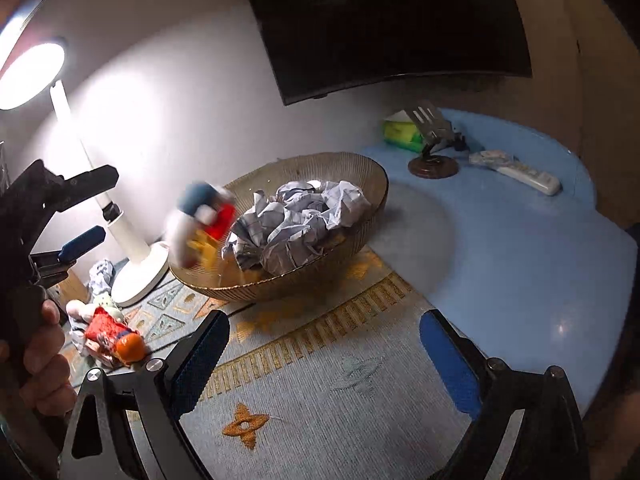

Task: Organize objects
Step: 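Carry the cat plush over the bowl and open the left gripper, then move both grippers back toward the tangerines on the rug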

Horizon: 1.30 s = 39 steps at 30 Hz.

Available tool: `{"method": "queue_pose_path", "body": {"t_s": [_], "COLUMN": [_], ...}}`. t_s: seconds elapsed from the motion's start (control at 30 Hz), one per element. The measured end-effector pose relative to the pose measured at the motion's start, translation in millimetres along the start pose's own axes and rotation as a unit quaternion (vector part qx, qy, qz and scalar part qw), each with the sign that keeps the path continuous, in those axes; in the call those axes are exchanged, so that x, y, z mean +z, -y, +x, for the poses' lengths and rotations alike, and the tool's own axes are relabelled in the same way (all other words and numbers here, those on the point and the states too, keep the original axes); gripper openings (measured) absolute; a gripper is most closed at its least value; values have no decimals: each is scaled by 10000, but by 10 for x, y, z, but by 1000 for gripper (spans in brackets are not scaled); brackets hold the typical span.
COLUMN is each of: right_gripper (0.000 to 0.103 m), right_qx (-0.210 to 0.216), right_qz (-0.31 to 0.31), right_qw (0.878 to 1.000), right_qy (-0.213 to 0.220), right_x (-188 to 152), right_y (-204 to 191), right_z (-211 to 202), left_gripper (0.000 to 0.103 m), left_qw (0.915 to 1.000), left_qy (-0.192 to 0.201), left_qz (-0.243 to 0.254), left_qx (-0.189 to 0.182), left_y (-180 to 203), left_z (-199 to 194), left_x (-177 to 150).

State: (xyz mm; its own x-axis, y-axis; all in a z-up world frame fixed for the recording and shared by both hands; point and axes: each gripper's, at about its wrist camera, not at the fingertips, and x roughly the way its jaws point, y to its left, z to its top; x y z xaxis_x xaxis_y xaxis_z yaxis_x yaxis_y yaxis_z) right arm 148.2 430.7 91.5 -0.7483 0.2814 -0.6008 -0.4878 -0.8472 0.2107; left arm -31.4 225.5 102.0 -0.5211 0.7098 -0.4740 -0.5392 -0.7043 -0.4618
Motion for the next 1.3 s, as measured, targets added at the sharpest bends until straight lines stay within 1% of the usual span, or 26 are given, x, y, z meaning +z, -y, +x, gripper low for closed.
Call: {"method": "queue_pose_path", "body": {"t_s": [0.07, 0.13, 0.2, 0.23, 0.3, 0.37, 0.4, 0.43, 0.47, 0.5, 0.53, 0.57, 0.6, 0.63, 0.7, 0.73, 0.8, 0.87, 0.97, 1.1, 1.17, 1.3], "right_gripper": [96, 96, 96, 96, 96, 96, 96, 96, 96, 96, 96, 99, 103, 103, 103, 103, 103, 103, 103, 103, 103, 103], "right_qx": [-40, 83, 394, 619, 997, 1190, 1229, 1280, 1256, 1023, 844, 837, 879, 862, 751, 710, 632, 633, 639, 701, 720, 761], "right_qz": [-234, -350, -276, -217, -177, -335, -480, -662, -828, -1013, -1281, -1512, -1706, -1891, -2308, -2536, -2880, -3023, -2915, -2719, -2707, -2696], "right_qw": [9997, 9994, 9988, 9976, 9941, 9914, 9904, 9889, 9881, 9888, 9873, 9845, 9810, 9776, 9680, 9616, 9515, 9473, 9506, 9547, 9543, 9533], "right_qy": [21, -22, -112, -205, -382, -430, -408, -357, -322, -403, -404, -300, -277, -346, -636, -778, -880, -852, -854, -986, -1041, -1127], "right_x": [-71, -139, -203, -227, -273, -336, -395, -463, -550, -617, -653, -683, -721, -764, -853, -891, -954, -991, -971, -934, -936, -947], "right_y": [-98, -246, -418, -520, -746, -1005, -1125, -1238, -1329, -1415, -1509, -1576, -1633, -1701, -1843, -1912, -2011, -2036, -1992, -1929, -1933, -1931], "right_z": [-29, -40, -29, -7, 60, 147, 181, 208, 242, 285, 277, 245, 238, 262, 373, 431, 485, 478, 487, 536, 555, 578], "left_gripper": [95, 95, 100, 100, 102, 102, 102, 102, 102, 102, 102, 102, 102, 102, 102, 102, 102, 102, 102, 102, 102, 102], "left_qw": [9998, 9989, 9961, 9948, 9940, 9925, 9912, 9902, 9892, 9889, 9890, 9880, 9870, 9860, 9807, 9810, 9828, 9857, 9884, 9862, 9847, 9865], "left_qy": [-1, 143, 283, 350, 449, 516, 531, 536, 463, 361, 427, 466, 372, 240, -38, 18, 85, 78, -13, -122, -192, -259], "left_qz": [-190, -257, -179, -142, -191, -471, -699, -912, -1118, -1249, -1298, -1374, -1493, -1624, -1930, -1914, -1846, -1682, -1513, -1651, -1731, -1615], "left_qx": [82, 368, 812, 945, 978, 1000, 996, 915, 829, 721, 570, 528, 472, 276, -302, -316, -38, 44, 92, 42, 21, 86], "left_y": [-240, -469, -669, -769, -974, -1217, -1325, -1415, -1496, -1538, -1571, -1606, -1650, -1684, -1788, -1784, -1744, -1668, -1599, -1676, -1707, -1653], "left_z": [-293, -652, -964, -1096, -1336, -1476, -1483, -1488, -1471, -1459, -1454, -1446, -1419, -1376, -1301, -1320, -1331, -1314, -1267, -1276, -1260, -1231], "left_x": [-197, -384, -537, -603, -778, -949, -1019, -1096, -1140, -1122, -1108, -1109, -1112, -1130, -1156, -1159, -1169, -1168, -1167, -1164, -1167, -1171]}}
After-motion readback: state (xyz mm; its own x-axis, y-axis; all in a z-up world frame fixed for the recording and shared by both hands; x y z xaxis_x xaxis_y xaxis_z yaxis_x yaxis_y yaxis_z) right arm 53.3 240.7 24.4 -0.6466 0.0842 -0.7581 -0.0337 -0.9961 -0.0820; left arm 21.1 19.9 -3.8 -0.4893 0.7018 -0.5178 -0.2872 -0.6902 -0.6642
